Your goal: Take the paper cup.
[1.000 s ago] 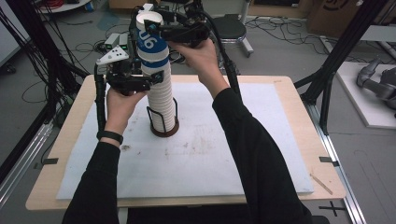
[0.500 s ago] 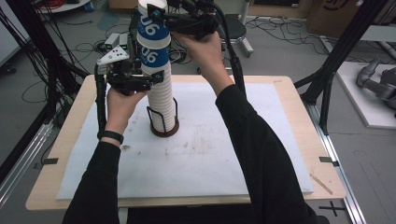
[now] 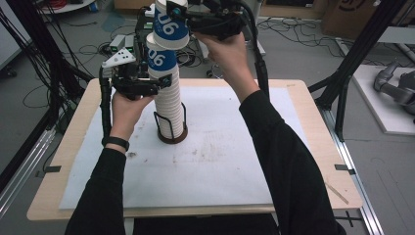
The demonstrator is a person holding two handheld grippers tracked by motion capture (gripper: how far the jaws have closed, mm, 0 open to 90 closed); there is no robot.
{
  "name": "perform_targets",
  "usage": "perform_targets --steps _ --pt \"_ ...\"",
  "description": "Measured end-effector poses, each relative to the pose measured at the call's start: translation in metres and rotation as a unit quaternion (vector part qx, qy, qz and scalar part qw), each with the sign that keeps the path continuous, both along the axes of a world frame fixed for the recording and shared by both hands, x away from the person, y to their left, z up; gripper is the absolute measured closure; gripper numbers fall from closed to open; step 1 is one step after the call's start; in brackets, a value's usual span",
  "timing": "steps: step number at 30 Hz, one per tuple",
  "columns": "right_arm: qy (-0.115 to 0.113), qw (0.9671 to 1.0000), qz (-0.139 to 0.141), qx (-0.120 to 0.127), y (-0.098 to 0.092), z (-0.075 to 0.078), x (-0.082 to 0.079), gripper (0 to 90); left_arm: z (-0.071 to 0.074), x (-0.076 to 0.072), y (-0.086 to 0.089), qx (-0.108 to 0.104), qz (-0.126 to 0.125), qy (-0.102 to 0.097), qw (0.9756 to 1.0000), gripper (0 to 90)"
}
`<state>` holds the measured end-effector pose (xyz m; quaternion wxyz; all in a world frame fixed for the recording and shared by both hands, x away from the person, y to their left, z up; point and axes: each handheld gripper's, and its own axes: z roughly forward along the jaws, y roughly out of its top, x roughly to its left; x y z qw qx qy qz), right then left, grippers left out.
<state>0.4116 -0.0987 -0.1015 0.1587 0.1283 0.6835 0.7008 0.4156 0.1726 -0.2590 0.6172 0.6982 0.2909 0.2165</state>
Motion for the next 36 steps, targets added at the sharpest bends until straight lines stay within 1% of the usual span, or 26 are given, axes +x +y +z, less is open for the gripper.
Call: perform_targets --steps 4,6,13,14,16,19,21,23,26,27,28,30,31,33,34,36 --pt "-0.003 1.0000 0.001 -0.006 -0.014 0.000 -0.005 32.9 0.001 -0.001 0.000 0.005 0.002 -0.002 1.0000 12.6" --pt "-0.005 1.0000 0.000 -0.006 -0.021 0.000 -0.008 32.9 0.001 -0.001 0.000 0.006 0.002 -0.002 1.0000 12.5" --pt "-0.006 0.9998 -0.005 -0.016 -0.041 -0.006 -0.013 32.9 0.001 -0.002 -0.001 0.009 0.005 -0.002 0.9999 11.9" --pt "-0.003 0.9999 -0.006 -0.015 -0.046 -0.009 -0.013 32.9 0.001 -0.002 -0.001 0.007 0.004 -0.001 1.0000 9.0" --pt "-0.002 0.9999 -0.006 -0.016 -0.048 -0.010 -0.013 32.9 0.001 -0.002 -0.001 0.010 0.006 -0.002 0.9999 7.3" --pt "0.000 0.9998 -0.008 -0.016 -0.054 -0.014 -0.014 32.9 0.002 -0.002 -0.001 0.006 0.010 -0.003 0.9999 6.6" --pt "0.000 0.9998 -0.008 -0.018 -0.058 -0.017 -0.014 32.9 0.002 -0.003 0.000 0.006 0.009 -0.002 0.9999 5.5" --pt "0.005 0.9998 -0.007 -0.020 -0.062 -0.021 -0.015 32.9 0.003 -0.005 0.002 0.009 0.011 -0.004 0.9999 4.4" --pt "0.005 0.9996 -0.006 -0.025 -0.067 -0.027 -0.017 32.9 0.005 -0.009 0.004 0.012 0.014 -0.008 0.9998 4.4" --pt "0.006 0.9996 -0.007 -0.028 -0.069 -0.029 -0.018 32.9 0.006 -0.011 0.005 0.016 0.014 -0.009 0.9997 4.4" --pt "0.005 0.9995 -0.007 -0.029 -0.071 -0.030 -0.019 32.9 0.006 -0.014 0.007 0.018 0.021 -0.010 0.9996 4.4" --pt "0.008 0.9995 -0.005 -0.030 -0.077 -0.036 -0.022 32.9 0.007 -0.018 0.010 0.015 0.020 -0.012 0.9996 4.4" --pt "0.010 0.9995 -0.005 -0.030 -0.079 -0.037 -0.023 32.9 0.007 -0.020 0.012 0.017 0.022 -0.015 0.9995 4.4" --pt "0.011 0.9994 -0.005 -0.031 -0.084 -0.041 -0.025 32.9 0.007 -0.024 0.015 0.014 0.017 -0.016 0.9996 4.4" --pt "0.014 0.9994 -0.004 -0.032 -0.086 -0.044 -0.026 32.9 0.006 -0.027 0.016 0.015 0.019 -0.017 0.9995 4.4" --pt "0.018 0.9993 -0.003 -0.034 -0.091 -0.050 -0.028 32.9 0.005 -0.031 0.017 0.018 0.016 -0.017 0.9996 4.5"
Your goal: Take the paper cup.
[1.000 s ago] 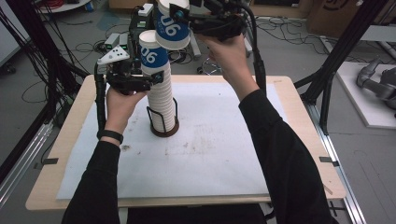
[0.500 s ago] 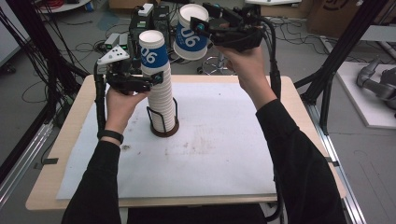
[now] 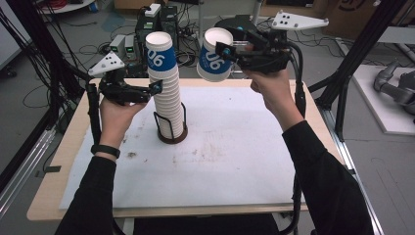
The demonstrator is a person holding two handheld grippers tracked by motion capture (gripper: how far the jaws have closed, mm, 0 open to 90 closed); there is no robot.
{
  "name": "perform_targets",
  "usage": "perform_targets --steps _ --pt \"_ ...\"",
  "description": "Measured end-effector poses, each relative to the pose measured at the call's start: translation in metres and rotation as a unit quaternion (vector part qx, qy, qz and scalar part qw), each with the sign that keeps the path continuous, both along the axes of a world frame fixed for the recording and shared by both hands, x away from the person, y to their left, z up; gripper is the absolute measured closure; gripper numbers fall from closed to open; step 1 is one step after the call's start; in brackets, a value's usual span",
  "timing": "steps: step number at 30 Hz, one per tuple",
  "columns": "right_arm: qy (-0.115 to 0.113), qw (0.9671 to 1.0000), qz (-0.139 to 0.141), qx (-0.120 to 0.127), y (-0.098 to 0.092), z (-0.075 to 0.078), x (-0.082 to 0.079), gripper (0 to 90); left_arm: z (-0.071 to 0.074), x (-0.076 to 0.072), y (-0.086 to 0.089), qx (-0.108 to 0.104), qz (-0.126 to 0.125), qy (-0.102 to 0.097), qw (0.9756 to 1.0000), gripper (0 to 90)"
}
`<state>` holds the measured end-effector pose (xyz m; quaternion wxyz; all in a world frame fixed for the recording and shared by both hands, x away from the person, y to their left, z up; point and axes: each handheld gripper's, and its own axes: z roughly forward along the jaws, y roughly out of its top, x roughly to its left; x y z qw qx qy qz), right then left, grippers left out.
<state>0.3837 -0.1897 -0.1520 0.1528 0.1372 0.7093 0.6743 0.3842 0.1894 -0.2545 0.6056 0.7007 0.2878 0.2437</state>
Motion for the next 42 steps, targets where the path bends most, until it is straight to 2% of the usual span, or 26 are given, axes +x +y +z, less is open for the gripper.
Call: perform_targets --steps 5,10,11,16,22,29,34,42 --pt "0.012 0.9999 -0.001 -0.005 -0.012 -0.017 -0.005 32.9 -0.005 -0.009 0.000 0.003 -0.007 -0.002 1.0000 4.4" --pt "0.017 0.9998 -0.001 -0.009 -0.022 -0.030 -0.010 32.9 -0.010 -0.022 -0.005 0.004 -0.026 -0.005 0.9996 4.5" --pt "0.018 0.9998 -0.001 -0.009 -0.024 -0.033 -0.012 32.9 -0.010 -0.024 -0.006 0.005 -0.031 -0.002 0.9995 4.5" --pt "0.022 0.9997 -0.004 -0.014 -0.032 -0.049 -0.021 32.9 -0.015 -0.039 -0.018 0.008 -0.054 -0.015 0.9984 4.5" --pt "0.024 0.9995 -0.008 -0.017 -0.041 -0.066 -0.030 32.9 -0.027 -0.055 -0.030 0.012 -0.078 -0.017 0.9967 4.5" --pt "0.038 0.9990 -0.021 -0.015 -0.054 -0.089 -0.037 32.9 -0.047 -0.063 -0.037 0.011 -0.093 -0.006 0.9956 4.5" --pt "0.042 0.9988 -0.023 -0.010 -0.064 -0.103 -0.044 32.9 -0.059 -0.067 -0.038 0.012 -0.095 -0.002 0.9954 4.5" --pt "0.055 0.9980 -0.032 -0.006 -0.074 -0.125 -0.053 32.9 -0.068 -0.070 -0.032 0.010 -0.093 0.001 0.9956 4.5"
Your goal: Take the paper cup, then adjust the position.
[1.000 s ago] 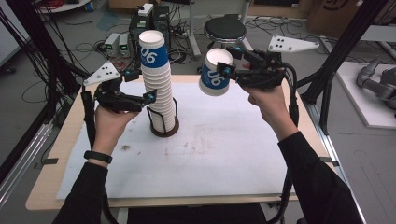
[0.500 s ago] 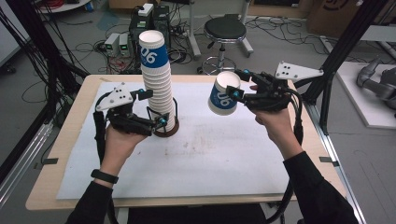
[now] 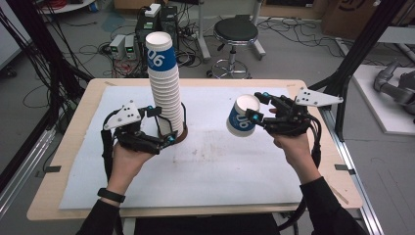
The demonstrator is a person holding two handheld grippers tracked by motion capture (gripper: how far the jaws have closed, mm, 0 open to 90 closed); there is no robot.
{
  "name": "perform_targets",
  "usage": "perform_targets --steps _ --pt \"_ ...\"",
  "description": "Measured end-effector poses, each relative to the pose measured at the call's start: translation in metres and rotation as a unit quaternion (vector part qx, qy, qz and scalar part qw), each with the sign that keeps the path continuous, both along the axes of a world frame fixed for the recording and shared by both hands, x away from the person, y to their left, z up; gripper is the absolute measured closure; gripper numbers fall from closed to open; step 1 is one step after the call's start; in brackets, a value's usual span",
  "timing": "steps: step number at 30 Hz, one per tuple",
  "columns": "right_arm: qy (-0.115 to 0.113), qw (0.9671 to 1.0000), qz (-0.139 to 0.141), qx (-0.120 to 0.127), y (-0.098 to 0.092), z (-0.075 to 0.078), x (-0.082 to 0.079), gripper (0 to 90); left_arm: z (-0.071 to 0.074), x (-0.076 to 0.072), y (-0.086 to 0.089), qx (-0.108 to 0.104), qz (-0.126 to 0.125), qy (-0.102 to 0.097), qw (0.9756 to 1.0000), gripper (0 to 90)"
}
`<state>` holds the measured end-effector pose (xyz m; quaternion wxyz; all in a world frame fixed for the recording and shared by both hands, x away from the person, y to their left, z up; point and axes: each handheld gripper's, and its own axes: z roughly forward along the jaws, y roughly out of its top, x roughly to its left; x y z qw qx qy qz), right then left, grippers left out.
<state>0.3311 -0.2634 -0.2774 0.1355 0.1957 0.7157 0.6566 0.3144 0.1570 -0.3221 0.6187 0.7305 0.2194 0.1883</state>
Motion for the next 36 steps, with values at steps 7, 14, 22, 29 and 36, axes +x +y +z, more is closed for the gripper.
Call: perform_targets --steps 7,14,22,29,36 --pt "0.017 0.9998 -0.004 -0.004 0.000 -0.019 0.000 32.9 -0.006 0.000 -0.002 0.001 -0.004 0.009 1.0000 4.5" --pt "0.022 0.9997 -0.003 -0.012 0.002 -0.025 0.001 32.9 -0.008 0.001 -0.012 0.006 -0.018 0.011 0.9998 4.5" --pt "0.021 0.9997 0.003 -0.010 0.001 -0.025 -0.001 32.9 -0.012 0.002 -0.024 0.015 -0.033 0.016 0.9992 4.5" --pt "0.023 0.9995 0.018 -0.014 0.005 -0.027 -0.002 32.9 -0.016 0.003 -0.031 0.006 -0.054 0.031 0.9980 4.5" --pt "0.026 0.9990 0.035 -0.009 0.010 -0.028 -0.005 32.9 -0.019 0.003 -0.048 0.006 -0.081 0.033 0.9962 4.5"
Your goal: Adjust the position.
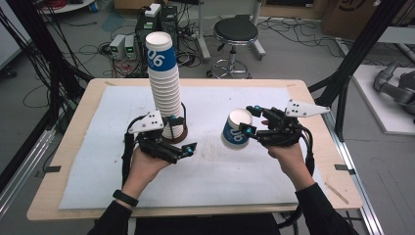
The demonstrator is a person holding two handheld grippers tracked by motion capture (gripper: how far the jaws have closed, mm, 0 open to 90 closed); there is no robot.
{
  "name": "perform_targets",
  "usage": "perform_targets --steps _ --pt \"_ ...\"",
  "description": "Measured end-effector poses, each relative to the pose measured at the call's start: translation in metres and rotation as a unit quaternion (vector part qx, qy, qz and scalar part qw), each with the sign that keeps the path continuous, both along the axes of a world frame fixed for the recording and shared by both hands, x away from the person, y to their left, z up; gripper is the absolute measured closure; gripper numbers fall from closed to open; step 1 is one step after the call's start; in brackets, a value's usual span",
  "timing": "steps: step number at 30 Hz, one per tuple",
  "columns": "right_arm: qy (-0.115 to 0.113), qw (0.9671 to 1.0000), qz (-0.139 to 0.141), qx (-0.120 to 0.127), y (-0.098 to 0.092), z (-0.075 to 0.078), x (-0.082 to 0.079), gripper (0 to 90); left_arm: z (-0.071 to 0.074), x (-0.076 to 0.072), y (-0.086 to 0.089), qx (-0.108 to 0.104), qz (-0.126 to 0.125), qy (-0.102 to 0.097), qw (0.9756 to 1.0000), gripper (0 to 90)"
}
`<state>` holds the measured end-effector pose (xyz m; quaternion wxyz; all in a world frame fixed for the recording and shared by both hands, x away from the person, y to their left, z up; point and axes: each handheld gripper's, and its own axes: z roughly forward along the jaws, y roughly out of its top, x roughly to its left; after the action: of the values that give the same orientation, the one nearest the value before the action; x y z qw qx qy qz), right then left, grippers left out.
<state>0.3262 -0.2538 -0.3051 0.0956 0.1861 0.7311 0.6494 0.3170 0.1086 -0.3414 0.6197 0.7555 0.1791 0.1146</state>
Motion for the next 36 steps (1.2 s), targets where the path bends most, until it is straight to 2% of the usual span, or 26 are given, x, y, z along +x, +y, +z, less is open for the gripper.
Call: perform_targets --steps 6,10,16,23,30,36 --pt "0.006 0.9999 0.013 0.009 0.001 0.000 -0.001 32.9 -0.003 0.000 -0.015 0.003 -0.020 0.004 0.9998 4.5" --pt "0.007 0.9997 0.024 0.009 0.005 -0.001 -0.002 32.9 -0.006 0.001 -0.023 -0.004 -0.039 0.017 0.9991 4.5" --pt "0.008 0.9993 0.037 0.006 0.013 -0.003 -0.005 32.9 -0.010 0.000 -0.038 0.006 -0.059 0.018 0.9981 4.5" --pt "0.011 0.9985 0.054 0.005 0.021 -0.006 -0.006 32.9 -0.015 0.003 -0.053 0.004 -0.071 0.023 0.9972 4.5" --pt "0.018 0.9977 0.065 0.004 0.026 -0.007 -0.007 32.9 -0.018 0.003 -0.060 -0.001 -0.082 0.030 0.9961 4.5" --pt "0.021 0.9971 0.073 0.003 0.030 -0.008 -0.008 32.9 -0.021 0.004 -0.067 0.003 -0.095 0.033 0.9949 4.5"
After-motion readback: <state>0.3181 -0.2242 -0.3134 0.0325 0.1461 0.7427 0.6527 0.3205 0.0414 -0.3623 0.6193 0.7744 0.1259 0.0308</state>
